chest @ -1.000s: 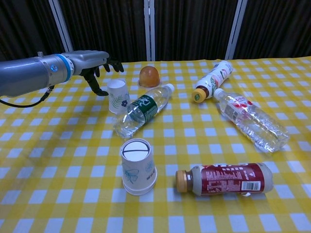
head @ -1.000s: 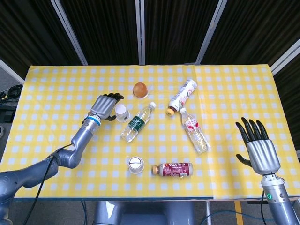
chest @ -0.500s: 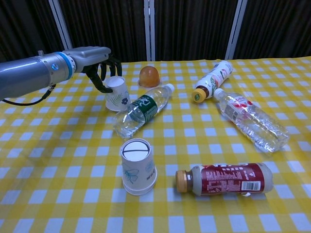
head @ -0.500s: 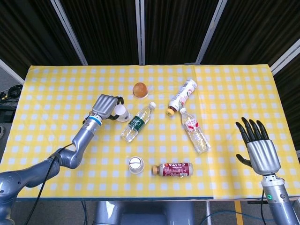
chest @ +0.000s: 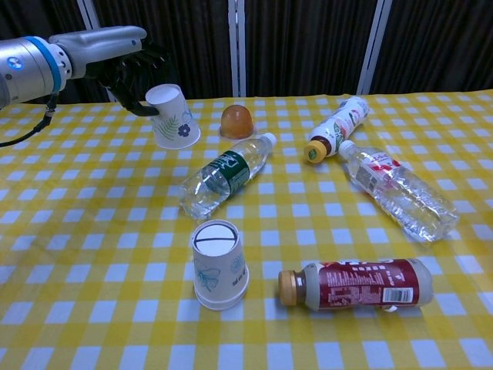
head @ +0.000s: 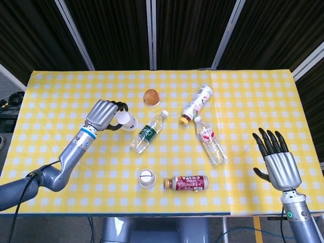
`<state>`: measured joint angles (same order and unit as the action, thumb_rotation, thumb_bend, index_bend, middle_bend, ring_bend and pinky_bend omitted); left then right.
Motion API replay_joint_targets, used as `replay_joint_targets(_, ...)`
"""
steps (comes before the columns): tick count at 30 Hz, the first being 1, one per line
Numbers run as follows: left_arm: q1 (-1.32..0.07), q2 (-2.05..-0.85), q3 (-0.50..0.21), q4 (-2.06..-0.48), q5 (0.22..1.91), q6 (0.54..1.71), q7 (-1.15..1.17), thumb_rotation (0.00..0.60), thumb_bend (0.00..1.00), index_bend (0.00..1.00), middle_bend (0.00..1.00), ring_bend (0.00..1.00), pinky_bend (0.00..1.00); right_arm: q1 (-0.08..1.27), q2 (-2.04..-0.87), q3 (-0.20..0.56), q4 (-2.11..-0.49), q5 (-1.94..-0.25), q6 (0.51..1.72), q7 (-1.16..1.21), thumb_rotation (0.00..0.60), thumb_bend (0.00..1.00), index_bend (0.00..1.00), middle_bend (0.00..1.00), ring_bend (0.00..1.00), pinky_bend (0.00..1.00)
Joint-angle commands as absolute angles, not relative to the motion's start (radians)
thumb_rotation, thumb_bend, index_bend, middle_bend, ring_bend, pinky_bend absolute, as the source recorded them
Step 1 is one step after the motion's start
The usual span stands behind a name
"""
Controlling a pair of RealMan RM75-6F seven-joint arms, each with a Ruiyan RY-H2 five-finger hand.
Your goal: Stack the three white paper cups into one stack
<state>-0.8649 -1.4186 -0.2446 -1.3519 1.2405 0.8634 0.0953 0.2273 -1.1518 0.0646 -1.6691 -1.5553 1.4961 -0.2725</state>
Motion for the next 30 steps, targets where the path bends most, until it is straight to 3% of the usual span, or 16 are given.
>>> replay_joint_targets(1,-0.805,-1.299,-0.197,-1.503,1.326,0.904,0.022,0.6,0.3,0.53,0.49,0.46,0.53,0.226,-1.154,0.065,-1.671,-1.559,1.494,-0.276,0.6,0.0,0.0,0.0,0.0,0.0)
replay_joint_targets(6,-0.759,-1.221,-0.13,-1.618,1.471,0.968,-0.042,0.6,0.3,0.53,0.49,0.46,0.53,0.224,-1.159,0.064,-1.672,-1.569,1.492,-0.288,0.6,0.0,0.0,0.0,0.0,0.0)
replay_joint_targets(13,-0.748,-1.215,-0.041,-1.697,1.642,1.001,-0.066,0.6,0.3,0.53,0.49,0.46,0.53,0.223,-1.169,0.061,-1.672,-1.578,1.48,-0.301,0.6,0.0,0.0,0.0,0.0,0.0)
replay_joint_targets(30,-0.78,-1.271,-0.038,-1.751,1.66,0.972,0.009,0.6,0.3,0.52,0.48,0.46,0.53,0.215,-1.169,0.07,-1.67,-1.574,1.475,-0.3,0.6,0.0,0.0,0.0,0.0,0.0)
